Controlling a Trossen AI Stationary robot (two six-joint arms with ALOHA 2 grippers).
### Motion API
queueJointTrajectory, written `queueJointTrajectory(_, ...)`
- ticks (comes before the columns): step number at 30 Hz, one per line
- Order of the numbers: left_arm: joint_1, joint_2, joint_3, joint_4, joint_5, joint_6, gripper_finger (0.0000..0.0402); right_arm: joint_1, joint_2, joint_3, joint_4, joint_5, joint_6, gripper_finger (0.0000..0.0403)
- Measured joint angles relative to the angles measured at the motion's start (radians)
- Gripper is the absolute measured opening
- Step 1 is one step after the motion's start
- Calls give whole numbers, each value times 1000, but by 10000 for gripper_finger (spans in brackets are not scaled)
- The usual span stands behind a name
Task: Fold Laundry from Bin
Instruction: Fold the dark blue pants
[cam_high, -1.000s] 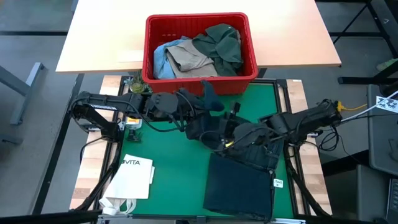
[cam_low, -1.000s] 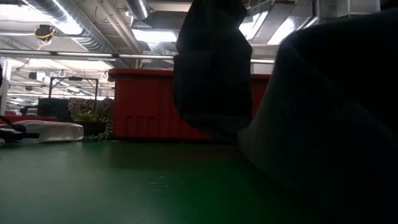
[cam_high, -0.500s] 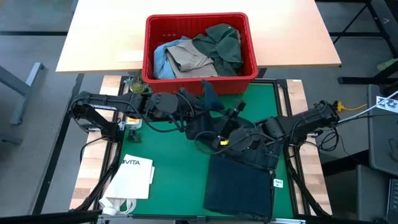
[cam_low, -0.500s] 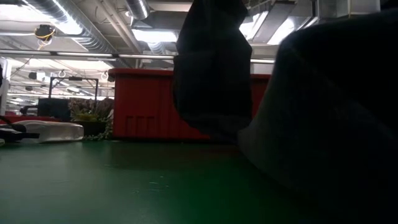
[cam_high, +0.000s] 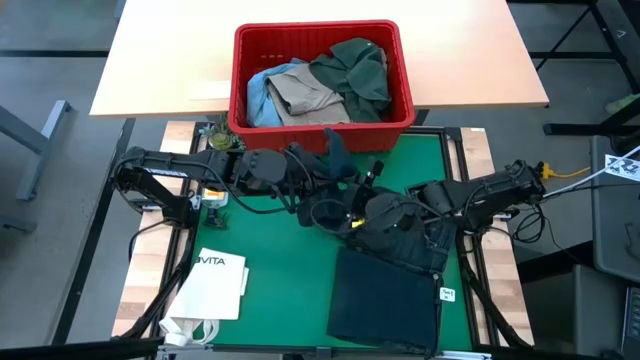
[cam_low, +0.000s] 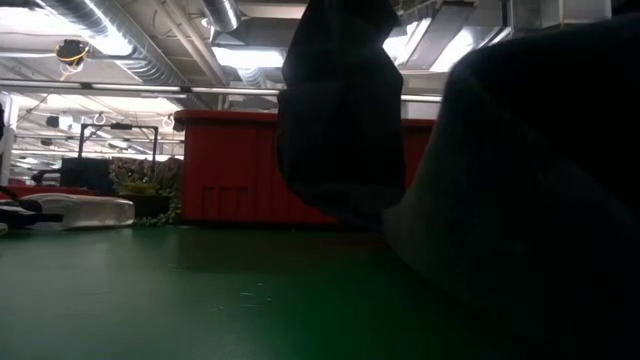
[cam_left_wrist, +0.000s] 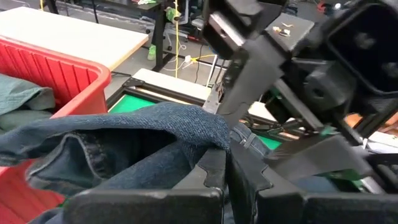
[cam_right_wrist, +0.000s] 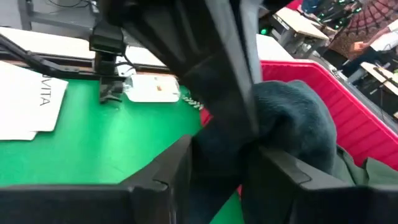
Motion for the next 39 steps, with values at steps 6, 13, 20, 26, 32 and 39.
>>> queueJointTrajectory(6,-6,0,0,1,4,0,0,-24,0,0,26,-24,-99,144)
queueJointTrajectory(13,-9,0,0,-5,42,61,24,-24,0,0,20,-79,-188,29)
queueJointTrajectory(20,-10,-4,0,-4,92,99,104,-25,-25,0,-18,-171,-238,32)
queueJointTrajectory(26,-9,-77,0,-77,82,202,135,-24,-81,0,-135,-327,-253,9)
queueJointTrajectory(32,-9,-155,0,-198,73,131,137,-22,-107,0,-227,-552,-268,25)
queueJointTrajectory(39,-10,-151,-23,-490,80,-158,137,-22,-107,0,-290,-838,-319,9)
